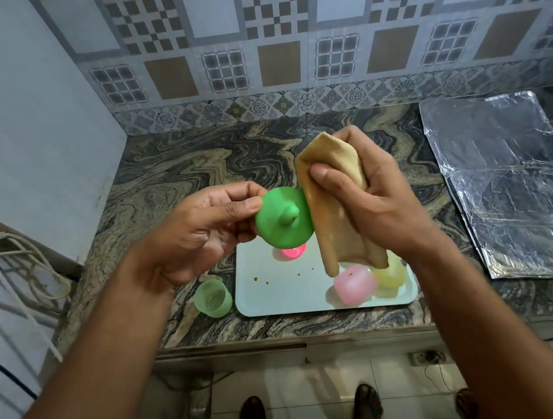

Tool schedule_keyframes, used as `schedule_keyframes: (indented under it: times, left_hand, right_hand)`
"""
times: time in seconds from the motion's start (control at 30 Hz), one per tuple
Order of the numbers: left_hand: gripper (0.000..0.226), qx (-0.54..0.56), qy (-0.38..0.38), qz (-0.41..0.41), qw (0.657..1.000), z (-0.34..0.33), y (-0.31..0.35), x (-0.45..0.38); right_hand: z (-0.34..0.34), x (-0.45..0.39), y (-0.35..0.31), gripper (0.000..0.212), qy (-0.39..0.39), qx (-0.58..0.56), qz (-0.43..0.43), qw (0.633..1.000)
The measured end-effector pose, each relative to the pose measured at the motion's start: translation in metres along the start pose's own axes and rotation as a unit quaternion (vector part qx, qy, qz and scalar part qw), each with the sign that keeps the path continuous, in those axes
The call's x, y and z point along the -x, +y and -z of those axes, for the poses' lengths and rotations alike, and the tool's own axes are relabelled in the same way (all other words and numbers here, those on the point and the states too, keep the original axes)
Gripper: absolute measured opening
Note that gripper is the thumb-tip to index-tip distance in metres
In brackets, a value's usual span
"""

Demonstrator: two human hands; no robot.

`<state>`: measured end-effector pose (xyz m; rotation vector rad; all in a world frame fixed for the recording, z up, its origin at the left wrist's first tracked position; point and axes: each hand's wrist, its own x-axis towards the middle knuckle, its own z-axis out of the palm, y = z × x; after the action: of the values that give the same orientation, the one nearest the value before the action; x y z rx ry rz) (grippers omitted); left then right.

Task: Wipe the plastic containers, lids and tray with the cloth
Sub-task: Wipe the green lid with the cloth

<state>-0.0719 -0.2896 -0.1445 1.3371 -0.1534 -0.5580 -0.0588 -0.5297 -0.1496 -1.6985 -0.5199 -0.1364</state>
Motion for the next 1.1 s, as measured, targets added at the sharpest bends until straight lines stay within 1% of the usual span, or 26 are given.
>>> schedule_keyframes:
  times: [0.07,0.13,0.17,0.2,0.27,0.3,0.4,0.47,0.5,0.53,0.6,0.67,0.8,0.87,0.93,1.03,1.1]
  left_hand:
    - [0.019,0.047,-0.005,0.005,0.999,0.0,-0.001,-0.001]
    - [0.022,0.099,-0.009,0.007,0.995,-0.002,-0.002,-0.003]
    - [0.019,0.122,-0.007,0.008,0.993,-0.004,-0.003,-0.004]
    - [0.027,0.149,0.001,0.009,0.989,-0.006,-0.004,-0.005]
    - [0.064,0.209,0.0,0.001,0.978,-0.011,-0.009,-0.008]
    - [0.072,0.231,-0.007,-0.014,0.973,-0.015,-0.012,-0.008]
    - [0.076,0.243,-0.011,-0.075,0.967,-0.036,-0.022,-0.006]
    - [0.078,0.237,0.024,-0.106,0.966,-0.054,-0.03,-0.005]
    - [0.073,0.241,0.064,-0.111,0.962,-0.061,-0.034,-0.005]
    - [0.063,0.245,0.108,-0.106,0.958,-0.068,-0.035,-0.004]
    - [0.05,0.26,0.169,-0.083,0.947,-0.077,-0.036,-0.004]
    - [0.05,0.3,0.197,-0.061,0.932,-0.081,-0.035,-0.005]
    - [0.04,0.403,0.252,-0.041,0.879,-0.083,-0.027,-0.002]
    - [0.041,0.416,0.269,-0.039,0.868,-0.083,-0.026,-0.001]
    - [0.041,0.406,0.273,-0.038,0.871,-0.083,-0.026,0.0]
    - [0.04,0.36,0.278,-0.043,0.89,-0.086,-0.028,-0.001]
    - [0.045,0.333,0.28,-0.055,0.899,-0.087,-0.03,-0.002]
  right_hand:
    - [0.002,0.006,-0.006,0.014,-0.032,-0.073,-0.045,0.996]
    - [0.001,0.01,-0.011,0.017,-0.049,-0.133,-0.072,0.987]
    - [-0.001,0.01,-0.013,0.02,-0.041,-0.161,-0.082,0.983]
    - [-0.004,0.01,-0.013,0.023,-0.018,-0.187,-0.094,0.978]
    - [-0.011,0.009,-0.01,0.022,0.053,-0.231,-0.12,0.964]
    - [-0.015,0.009,-0.008,0.019,0.089,-0.248,-0.132,0.956]
    - [-0.029,0.013,-0.001,0.01,0.176,-0.272,-0.141,0.935]
    - [-0.038,0.018,0.002,0.012,0.223,-0.256,-0.13,0.931]
    - [-0.041,0.02,0.002,0.013,0.239,-0.246,-0.124,0.931]
    - [-0.044,0.022,0.002,0.015,0.249,-0.236,-0.121,0.931]
    - [-0.047,0.025,0.001,0.019,0.253,-0.218,-0.115,0.935]
    - [-0.047,0.026,0.001,0.019,0.255,-0.19,-0.116,0.941]
    - [-0.038,0.029,0.005,0.02,0.296,-0.134,-0.118,0.938]
    - [-0.033,0.031,0.004,0.023,0.296,-0.091,-0.101,0.946]
    - [-0.033,0.032,0.001,0.021,0.283,-0.049,-0.073,0.955]
    - [-0.038,0.032,-0.006,0.019,0.256,0.0,-0.039,0.966]
    - [-0.043,0.032,-0.01,0.019,0.248,0.027,-0.03,0.968]
